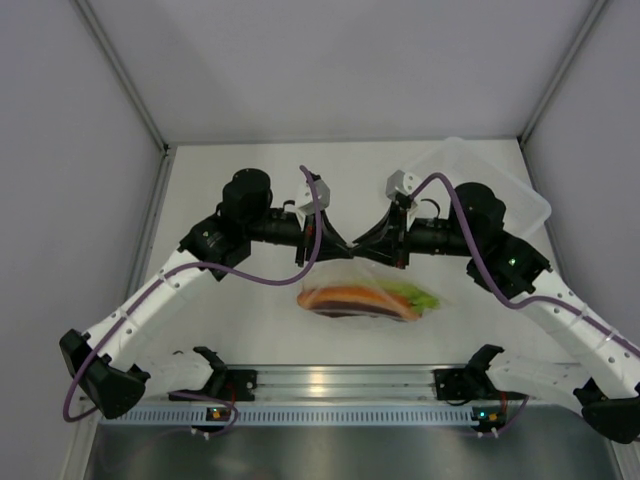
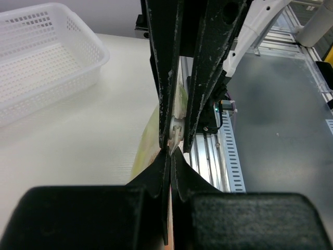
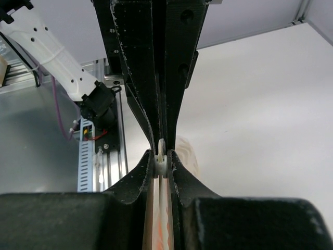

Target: Open the zip-top bag and remove the fake food

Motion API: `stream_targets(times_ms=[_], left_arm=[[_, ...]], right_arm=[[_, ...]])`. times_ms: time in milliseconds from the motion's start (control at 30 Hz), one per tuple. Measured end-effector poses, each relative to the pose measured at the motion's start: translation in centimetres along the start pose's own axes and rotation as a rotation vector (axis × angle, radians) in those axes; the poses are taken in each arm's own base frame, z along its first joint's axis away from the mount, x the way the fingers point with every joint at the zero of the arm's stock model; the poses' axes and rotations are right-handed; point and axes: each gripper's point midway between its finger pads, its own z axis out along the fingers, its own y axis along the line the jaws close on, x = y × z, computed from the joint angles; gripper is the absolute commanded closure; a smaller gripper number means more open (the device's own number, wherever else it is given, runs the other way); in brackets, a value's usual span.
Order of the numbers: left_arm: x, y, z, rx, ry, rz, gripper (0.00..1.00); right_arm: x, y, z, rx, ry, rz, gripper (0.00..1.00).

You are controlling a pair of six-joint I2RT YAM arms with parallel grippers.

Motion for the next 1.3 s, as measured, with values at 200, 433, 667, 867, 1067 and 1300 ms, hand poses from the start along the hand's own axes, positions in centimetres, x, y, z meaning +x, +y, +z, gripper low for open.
stream_targets(times_ms=[200,433,667,867,1067,1300], left_arm=[[0.1,1.7,0.0,-0.104,0.004,-0.007,1.0],[0.3,3.8,-0.3,-0.239,0.007,-0.046,1.0],[-0.4,7.2,-2.3,-0.503,-0.028,-0.087,1.0],[-0.4,11.3,-6.0,-0.816,-0.097,-0.194,1.0],[2.8,15.0,-10.6,-1.035,-0.168,-0.363,1.0],[4.0,15.7,-12.1,-1.09,-0.229,-0.458,1.0]], right_arm=[[0.5,-0.9,-0.2,0.049,0.005,-0.028,1.0],[2.3,-1.9,-0.9,0.128,0.024,-0.034,1.0],[4.3,-3.0,-2.3,0.231,0.048,-0.025,1.0],[5.5,-2.9,-4.0,0.298,0.046,0.001,1.0],[6.8,-2.6,-4.9,0.32,0.063,0.039,1.0],[8.7,-2.7,-5.2,0.34,0.098,0.072,1.0]])
